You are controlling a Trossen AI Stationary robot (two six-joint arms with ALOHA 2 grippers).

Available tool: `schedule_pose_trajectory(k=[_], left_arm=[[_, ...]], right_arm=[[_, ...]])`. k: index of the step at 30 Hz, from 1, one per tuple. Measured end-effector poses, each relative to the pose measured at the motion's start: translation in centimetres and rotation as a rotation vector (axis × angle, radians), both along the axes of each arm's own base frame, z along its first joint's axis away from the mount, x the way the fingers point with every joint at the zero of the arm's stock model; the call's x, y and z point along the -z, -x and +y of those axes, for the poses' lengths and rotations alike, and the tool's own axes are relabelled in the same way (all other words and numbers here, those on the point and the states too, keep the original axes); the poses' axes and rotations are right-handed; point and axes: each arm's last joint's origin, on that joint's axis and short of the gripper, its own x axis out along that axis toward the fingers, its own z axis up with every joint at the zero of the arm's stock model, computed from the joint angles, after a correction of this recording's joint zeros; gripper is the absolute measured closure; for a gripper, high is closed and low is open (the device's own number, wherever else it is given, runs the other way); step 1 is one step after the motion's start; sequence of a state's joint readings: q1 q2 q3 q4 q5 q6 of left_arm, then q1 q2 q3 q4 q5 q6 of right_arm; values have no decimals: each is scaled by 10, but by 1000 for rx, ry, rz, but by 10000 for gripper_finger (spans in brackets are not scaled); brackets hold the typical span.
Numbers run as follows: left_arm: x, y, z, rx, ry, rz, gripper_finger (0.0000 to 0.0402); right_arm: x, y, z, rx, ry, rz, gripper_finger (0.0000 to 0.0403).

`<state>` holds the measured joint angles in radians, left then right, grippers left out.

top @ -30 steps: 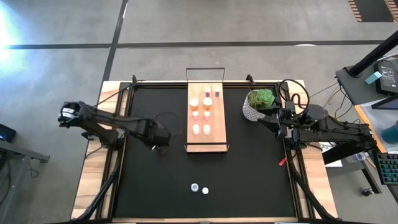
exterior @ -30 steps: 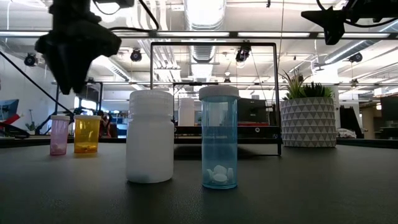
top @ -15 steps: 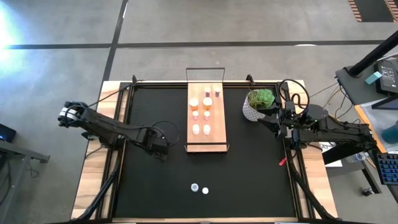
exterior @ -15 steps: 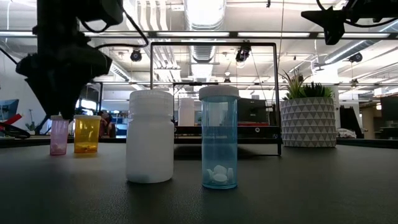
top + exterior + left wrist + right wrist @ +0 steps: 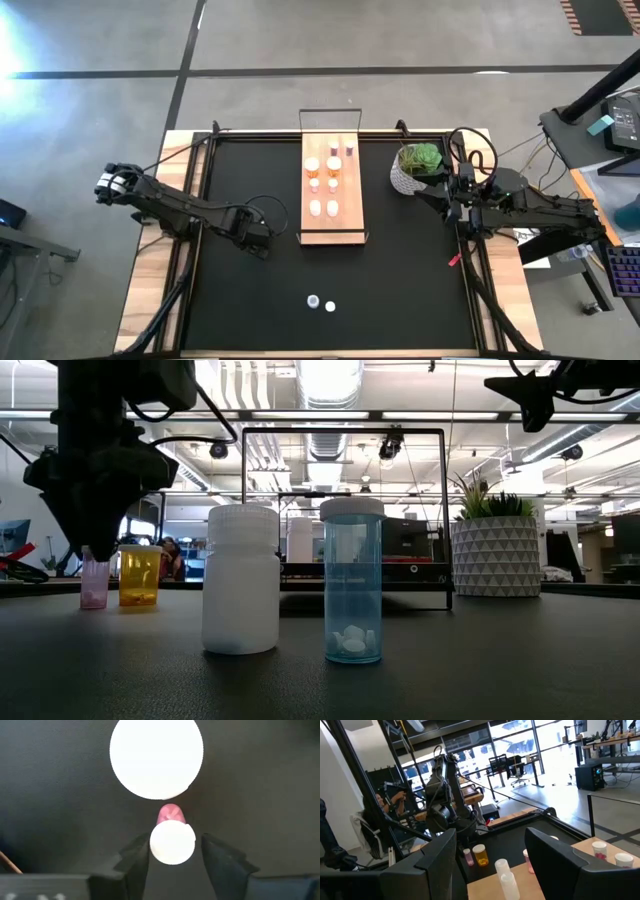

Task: Pick and place medicine bottles onto shelf by color
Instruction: Move the pink pill bottle to the bottom middle of the table

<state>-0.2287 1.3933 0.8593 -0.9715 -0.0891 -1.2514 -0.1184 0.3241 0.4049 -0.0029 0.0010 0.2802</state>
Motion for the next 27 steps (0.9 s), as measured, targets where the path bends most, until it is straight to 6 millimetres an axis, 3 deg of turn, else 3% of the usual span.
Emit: schedule_pose_trajectory(k=[9,27], left_arm=[[0,-3,-1,1,9,-26,300],[-32,-26,-7,6,84,-201,301]], right_arm=[[0,0,0,0,0,1,177],[0,0,0,0,0,0,177]])
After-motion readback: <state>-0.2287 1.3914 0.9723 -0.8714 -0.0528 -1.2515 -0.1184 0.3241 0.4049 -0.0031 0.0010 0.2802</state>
